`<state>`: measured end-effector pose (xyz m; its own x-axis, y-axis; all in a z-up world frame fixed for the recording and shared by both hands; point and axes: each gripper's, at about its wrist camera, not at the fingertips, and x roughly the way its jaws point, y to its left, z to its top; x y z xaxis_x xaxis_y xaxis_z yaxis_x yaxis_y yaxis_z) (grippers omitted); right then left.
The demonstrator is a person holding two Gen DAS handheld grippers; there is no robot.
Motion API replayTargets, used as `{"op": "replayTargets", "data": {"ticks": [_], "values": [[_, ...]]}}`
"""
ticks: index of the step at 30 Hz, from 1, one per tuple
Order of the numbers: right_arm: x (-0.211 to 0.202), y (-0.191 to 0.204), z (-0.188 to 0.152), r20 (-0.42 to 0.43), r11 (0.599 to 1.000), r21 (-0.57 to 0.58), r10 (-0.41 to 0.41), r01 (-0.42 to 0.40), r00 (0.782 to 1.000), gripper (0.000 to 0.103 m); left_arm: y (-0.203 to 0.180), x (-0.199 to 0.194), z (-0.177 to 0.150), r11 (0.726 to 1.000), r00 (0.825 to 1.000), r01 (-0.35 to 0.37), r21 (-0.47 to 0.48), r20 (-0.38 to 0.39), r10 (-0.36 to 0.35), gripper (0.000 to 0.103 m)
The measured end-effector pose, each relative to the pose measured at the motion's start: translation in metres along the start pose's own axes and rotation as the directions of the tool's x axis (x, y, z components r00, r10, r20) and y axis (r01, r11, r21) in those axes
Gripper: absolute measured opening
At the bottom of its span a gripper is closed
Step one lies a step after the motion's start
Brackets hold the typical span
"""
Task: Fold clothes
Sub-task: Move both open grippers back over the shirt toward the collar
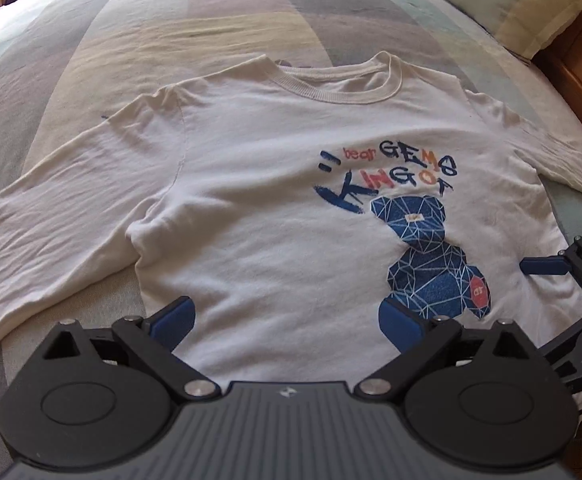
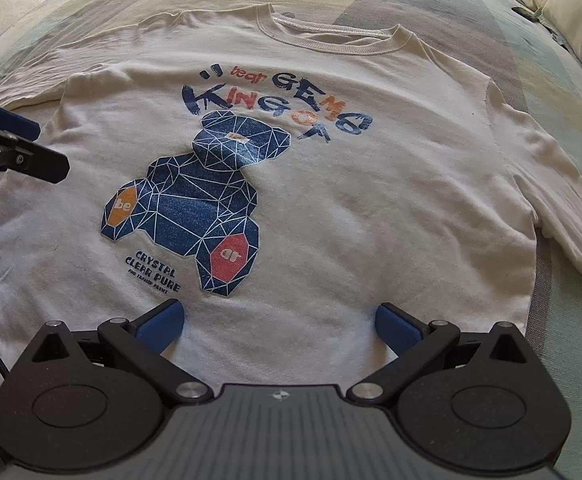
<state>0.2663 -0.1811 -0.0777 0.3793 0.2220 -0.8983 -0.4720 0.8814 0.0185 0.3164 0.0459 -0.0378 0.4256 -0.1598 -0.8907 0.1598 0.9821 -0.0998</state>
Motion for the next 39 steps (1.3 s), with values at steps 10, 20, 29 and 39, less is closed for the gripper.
{"op": "replayTargets", "data": {"ticks": [10, 20, 29, 39], "values": [[-0.005, -0.010, -0.011, 0.082, 0.994, -0.091, 0.064, -0.057, 0.995, 0.103, -0.034, 0.049, 0.067, 0.995, 0.995, 0.078, -0.067, 0.063, -0.074, 0.098], [-0.008, -0.008, -0.015, 0.107, 0.989, -0.133, 0.071, -0.056, 0.992, 0.103, -0.013, 0.081, 0.071, 0.995, 0.998, 0.024, -0.100, 0.052, -0.019, 0.100], [-0.014, -0.029, 0.028, 0.172, 0.996, -0.089, -0.014, 0.029, 0.985, 0.103, 0.005, 0.073, 0.110, 0.996, 0.995, 0.038, -0.082, 0.092, -0.030, 0.100], [0.028, -0.069, 0.119, 0.191, 0.996, -0.020, -0.079, 0.084, 0.978, 0.103, 0.021, 0.088, 0.131, 0.999, 0.995, -0.016, 0.043, 0.098, 0.012, 0.100]]}}
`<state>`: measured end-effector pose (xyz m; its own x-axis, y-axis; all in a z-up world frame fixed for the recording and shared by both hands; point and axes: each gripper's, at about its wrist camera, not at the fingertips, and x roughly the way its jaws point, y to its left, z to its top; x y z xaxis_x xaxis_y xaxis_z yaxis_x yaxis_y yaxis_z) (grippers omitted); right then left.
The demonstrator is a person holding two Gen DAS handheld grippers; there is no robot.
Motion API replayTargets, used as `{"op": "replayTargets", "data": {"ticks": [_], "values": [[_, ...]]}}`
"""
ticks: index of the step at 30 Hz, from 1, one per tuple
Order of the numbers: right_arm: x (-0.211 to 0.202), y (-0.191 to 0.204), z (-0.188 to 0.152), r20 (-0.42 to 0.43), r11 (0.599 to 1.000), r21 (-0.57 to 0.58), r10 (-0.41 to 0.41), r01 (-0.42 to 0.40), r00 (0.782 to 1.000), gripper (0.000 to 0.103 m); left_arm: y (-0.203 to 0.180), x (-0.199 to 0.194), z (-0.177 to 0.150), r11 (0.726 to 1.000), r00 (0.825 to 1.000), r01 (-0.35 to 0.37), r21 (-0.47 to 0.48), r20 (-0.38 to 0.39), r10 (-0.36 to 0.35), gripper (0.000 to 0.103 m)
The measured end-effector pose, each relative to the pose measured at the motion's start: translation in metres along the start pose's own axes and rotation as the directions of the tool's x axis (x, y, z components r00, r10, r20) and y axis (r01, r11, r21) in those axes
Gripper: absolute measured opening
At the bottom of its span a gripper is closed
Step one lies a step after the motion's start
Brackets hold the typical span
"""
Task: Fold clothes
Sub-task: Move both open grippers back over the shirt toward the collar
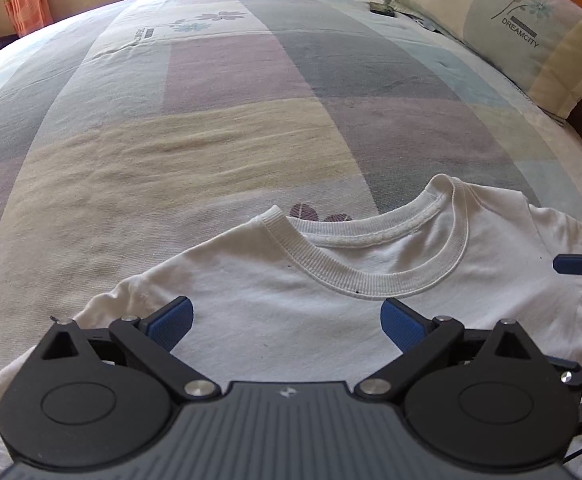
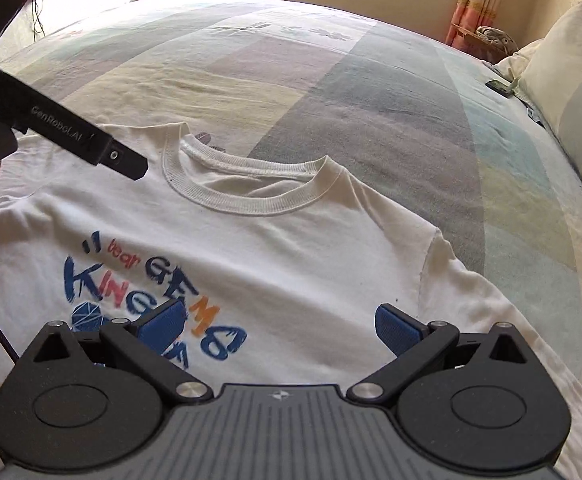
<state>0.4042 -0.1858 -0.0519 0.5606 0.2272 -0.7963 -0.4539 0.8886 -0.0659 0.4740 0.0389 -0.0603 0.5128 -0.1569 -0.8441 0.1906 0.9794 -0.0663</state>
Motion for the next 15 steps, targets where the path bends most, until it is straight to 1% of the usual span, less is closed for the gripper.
{"op": "replayTargets", "data": {"ticks": [2, 4, 6, 11, 15], "values": [[0.015, -0.002, 0.010, -0.018, 1.000, 0.006, 0.020, -0.020, 1.000, 0.103, 0.001, 0.009, -0.001, 1.000, 1.000, 0.002, 0.017, -0.016, -0.002, 0.100], [0.031, -0.004, 0.016, -0.051, 0.999, 0.026, 0.034, -0.032, 0.998, 0.103, 0.005, 0.019, -0.003, 1.000, 0.999, -0.001, 0.010, -0.033, 0.001, 0.100], [0.045, -0.005, 0.015, -0.096, 0.998, 0.060, 0.043, -0.038, 0.994, 0.103, 0.009, 0.025, -0.003, 1.000, 1.000, -0.005, 0.000, -0.025, 0.005, 0.100], [0.053, -0.007, 0.020, -0.048, 0.997, 0.077, 0.036, -0.032, 0.998, 0.103, 0.012, 0.038, 0.008, 1.000, 1.000, -0.001, 0.013, 0.013, 0.001, 0.101], [0.066, -0.012, 0.034, -0.026, 0.997, 0.078, 0.018, -0.016, 1.000, 0.103, 0.011, 0.048, 0.021, 1.000, 0.999, 0.001, 0.022, 0.033, -0.001, 0.102]]}}
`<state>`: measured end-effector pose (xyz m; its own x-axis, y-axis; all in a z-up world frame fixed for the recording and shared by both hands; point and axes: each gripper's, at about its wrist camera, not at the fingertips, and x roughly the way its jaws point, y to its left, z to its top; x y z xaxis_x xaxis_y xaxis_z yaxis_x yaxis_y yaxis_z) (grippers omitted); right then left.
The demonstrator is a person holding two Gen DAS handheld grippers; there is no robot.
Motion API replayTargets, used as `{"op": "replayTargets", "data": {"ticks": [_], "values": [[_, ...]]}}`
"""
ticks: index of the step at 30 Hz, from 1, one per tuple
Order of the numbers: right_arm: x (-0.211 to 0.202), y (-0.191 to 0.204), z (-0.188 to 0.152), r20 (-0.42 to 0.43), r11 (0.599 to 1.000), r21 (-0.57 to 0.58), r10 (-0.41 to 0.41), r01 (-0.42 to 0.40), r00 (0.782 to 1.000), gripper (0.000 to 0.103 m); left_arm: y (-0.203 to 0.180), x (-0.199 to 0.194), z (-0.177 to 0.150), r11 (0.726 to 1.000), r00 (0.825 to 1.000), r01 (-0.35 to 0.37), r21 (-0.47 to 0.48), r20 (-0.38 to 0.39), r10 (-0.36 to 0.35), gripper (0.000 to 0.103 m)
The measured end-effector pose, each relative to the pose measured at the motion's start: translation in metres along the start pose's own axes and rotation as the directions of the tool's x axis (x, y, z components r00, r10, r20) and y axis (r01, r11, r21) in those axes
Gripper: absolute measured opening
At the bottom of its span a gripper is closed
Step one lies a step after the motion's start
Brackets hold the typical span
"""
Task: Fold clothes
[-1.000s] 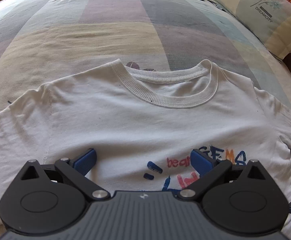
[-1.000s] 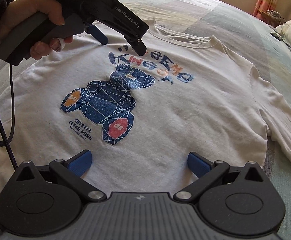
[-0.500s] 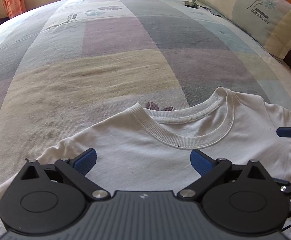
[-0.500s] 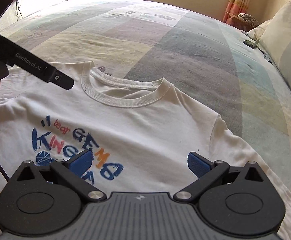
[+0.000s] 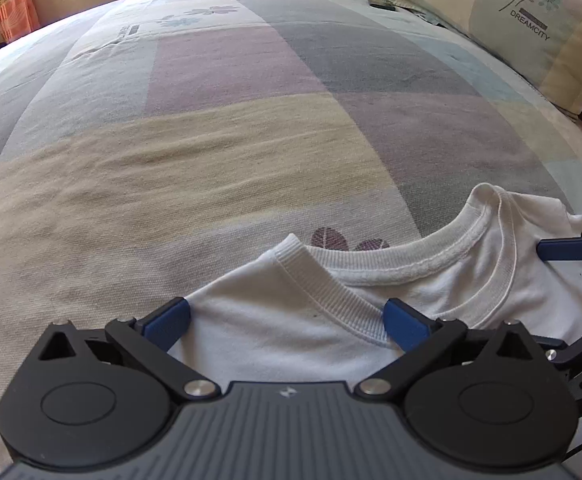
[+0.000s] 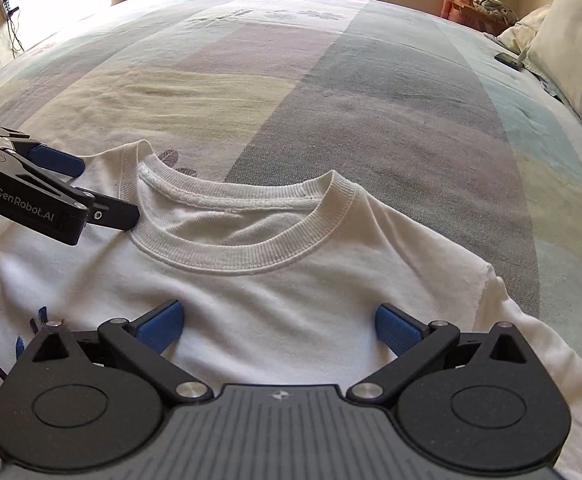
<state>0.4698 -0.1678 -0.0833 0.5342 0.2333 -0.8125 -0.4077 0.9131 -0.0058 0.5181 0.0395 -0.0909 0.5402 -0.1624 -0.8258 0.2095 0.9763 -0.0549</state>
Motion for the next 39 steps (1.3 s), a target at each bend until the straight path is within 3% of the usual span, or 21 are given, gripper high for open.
{"op": "replayTargets", "data": {"ticks": [5, 8, 12, 15, 23, 31, 36, 39], "values": [[0.015, -0.001, 0.017, 0.027, 0.999, -0.035, -0.010, 0.011, 1.000, 0.103, 0.003, 0.005, 0.008, 1.000, 1.000, -0.006, -0.015, 0.011, 0.006, 0.102], [0.015, -0.004, 0.021, 0.025, 0.999, -0.045, 0.009, -0.008, 1.000, 0.103, 0.010, -0.008, 0.010, 0.998, 0.999, 0.006, -0.065, 0.050, -0.003, 0.102], [-0.006, -0.011, 0.020, 0.067, 1.000, -0.015, 0.025, -0.024, 0.997, 0.103, 0.011, -0.033, 0.006, 0.998, 0.996, -0.007, -0.058, 0.090, 0.012, 0.102], [-0.023, -0.010, 0.013, 0.082, 0.999, -0.050, 0.024, -0.020, 0.996, 0.103, 0.006, -0.048, 0.000, 0.999, 0.996, -0.007, -0.032, 0.086, 0.010, 0.102], [-0.063, 0.000, -0.032, 0.024, 0.995, -0.090, 0.056, -0.054, 0.998, 0.103, -0.022, -0.092, -0.027, 0.999, 0.998, -0.022, 0.034, 0.067, 0.020, 0.102], [-0.102, 0.024, -0.087, -0.042, 0.992, -0.087, 0.092, -0.095, 0.995, 0.103, -0.057, -0.137, -0.090, 0.999, 1.000, 0.011, 0.040, -0.023, -0.010, 0.102], [-0.101, 0.043, -0.119, -0.105, 0.986, -0.118, 0.106, -0.118, 0.989, 0.103, -0.075, -0.142, -0.143, 0.999, 0.992, 0.006, 0.051, -0.122, 0.000, 0.102], [-0.102, 0.045, -0.128, -0.078, 0.989, -0.112, 0.092, -0.100, 0.993, 0.103, -0.075, -0.136, -0.164, 0.999, 0.986, -0.002, 0.034, -0.168, 0.008, 0.102]]}}
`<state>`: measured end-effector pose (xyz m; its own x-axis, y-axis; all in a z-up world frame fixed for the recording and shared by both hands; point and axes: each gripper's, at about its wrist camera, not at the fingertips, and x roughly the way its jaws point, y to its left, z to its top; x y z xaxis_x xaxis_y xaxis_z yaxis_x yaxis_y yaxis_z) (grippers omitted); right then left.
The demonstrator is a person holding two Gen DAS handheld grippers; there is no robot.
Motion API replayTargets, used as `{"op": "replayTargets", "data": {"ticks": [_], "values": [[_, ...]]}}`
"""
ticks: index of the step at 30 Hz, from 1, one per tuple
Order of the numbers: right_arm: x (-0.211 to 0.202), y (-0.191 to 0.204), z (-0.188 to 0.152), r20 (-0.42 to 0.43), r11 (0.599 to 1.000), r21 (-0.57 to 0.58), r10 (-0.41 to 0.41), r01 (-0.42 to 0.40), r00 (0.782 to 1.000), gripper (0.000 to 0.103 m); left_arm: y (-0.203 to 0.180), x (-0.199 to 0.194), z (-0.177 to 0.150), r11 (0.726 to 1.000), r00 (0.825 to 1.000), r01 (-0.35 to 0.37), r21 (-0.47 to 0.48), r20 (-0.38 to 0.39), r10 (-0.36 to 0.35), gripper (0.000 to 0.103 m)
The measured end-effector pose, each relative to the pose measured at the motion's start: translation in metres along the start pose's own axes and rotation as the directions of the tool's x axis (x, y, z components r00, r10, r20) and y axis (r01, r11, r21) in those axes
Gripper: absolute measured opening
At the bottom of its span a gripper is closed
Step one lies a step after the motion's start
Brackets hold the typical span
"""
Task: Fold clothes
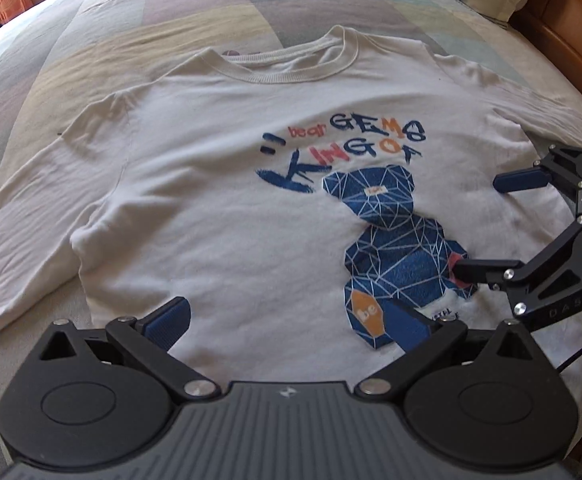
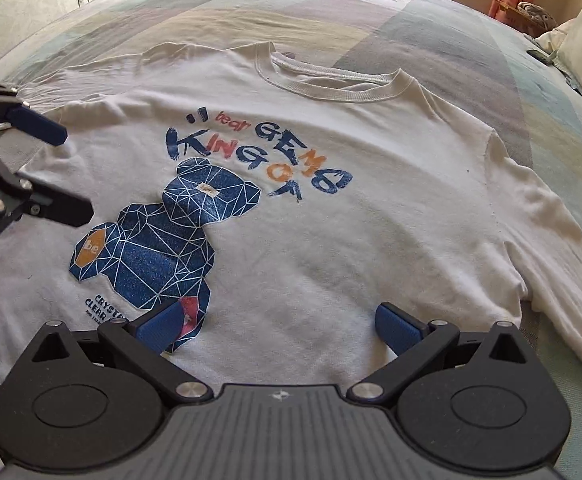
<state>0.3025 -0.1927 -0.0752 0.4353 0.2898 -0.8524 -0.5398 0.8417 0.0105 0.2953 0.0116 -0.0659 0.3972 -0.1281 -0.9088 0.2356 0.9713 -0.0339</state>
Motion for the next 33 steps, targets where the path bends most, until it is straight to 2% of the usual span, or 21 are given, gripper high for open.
{"op": "replayTargets", "data": {"ticks": [2, 4, 11, 14, 16, 18, 21, 25, 28, 33], "values": [[0.001, -0.002, 0.001, -0.005, 1.000, 0.006, 0.005, -0.005, 1.000, 0.103, 0.001, 0.005, -0.012, 1.000, 1.000, -0.003, -0.013, -0.014, 0.003, 0.102], [0.001, -0.003, 0.000, 0.003, 1.000, 0.006, 0.013, -0.013, 1.000, 0.103, -0.002, 0.002, -0.020, 1.000, 1.000, -0.010, 0.011, 0.011, 0.010, 0.102], [-0.004, -0.004, -0.010, 0.086, 1.000, -0.010, 0.023, -0.023, 0.996, 0.103, -0.006, -0.014, -0.039, 0.996, 0.998, 0.013, 0.090, 0.063, -0.019, 0.102], [-0.014, -0.007, -0.012, 0.102, 0.998, 0.006, 0.067, -0.068, 0.992, 0.103, -0.010, -0.030, -0.059, 0.989, 0.995, 0.029, 0.146, 0.090, -0.042, 0.102], [-0.030, -0.007, -0.019, 0.156, 0.993, 0.017, 0.111, -0.116, 0.981, 0.103, -0.014, -0.035, -0.074, 0.981, 0.996, 0.045, 0.186, 0.068, -0.059, 0.102], [-0.041, -0.001, -0.030, 0.164, 0.990, -0.006, 0.138, -0.139, 0.977, 0.103, -0.020, -0.036, -0.090, 0.969, 0.998, 0.051, 0.240, 0.032, -0.060, 0.102], [-0.050, 0.009, -0.055, 0.116, 0.984, -0.094, 0.163, -0.153, 0.980, 0.103, -0.026, -0.037, -0.110, 0.955, 0.998, 0.063, 0.288, -0.006, -0.064, 0.102], [-0.058, 0.021, -0.097, 0.026, 0.959, -0.239, 0.166, -0.155, 0.986, 0.103, -0.014, -0.046, -0.124, 0.965, 0.995, 0.091, 0.244, -0.055, -0.080, 0.102], [-0.071, 0.013, -0.118, 0.027, 0.959, -0.235, 0.168, -0.157, 0.985, 0.103, -0.011, -0.053, -0.138, 0.954, 0.994, 0.094, 0.284, -0.081, -0.073, 0.102], [-0.078, 0.007, -0.128, 0.005, 0.959, -0.238, 0.162, -0.156, 0.987, 0.103, -0.014, -0.055, -0.140, 0.936, 0.985, 0.119, 0.332, -0.161, -0.068, 0.102]]}}
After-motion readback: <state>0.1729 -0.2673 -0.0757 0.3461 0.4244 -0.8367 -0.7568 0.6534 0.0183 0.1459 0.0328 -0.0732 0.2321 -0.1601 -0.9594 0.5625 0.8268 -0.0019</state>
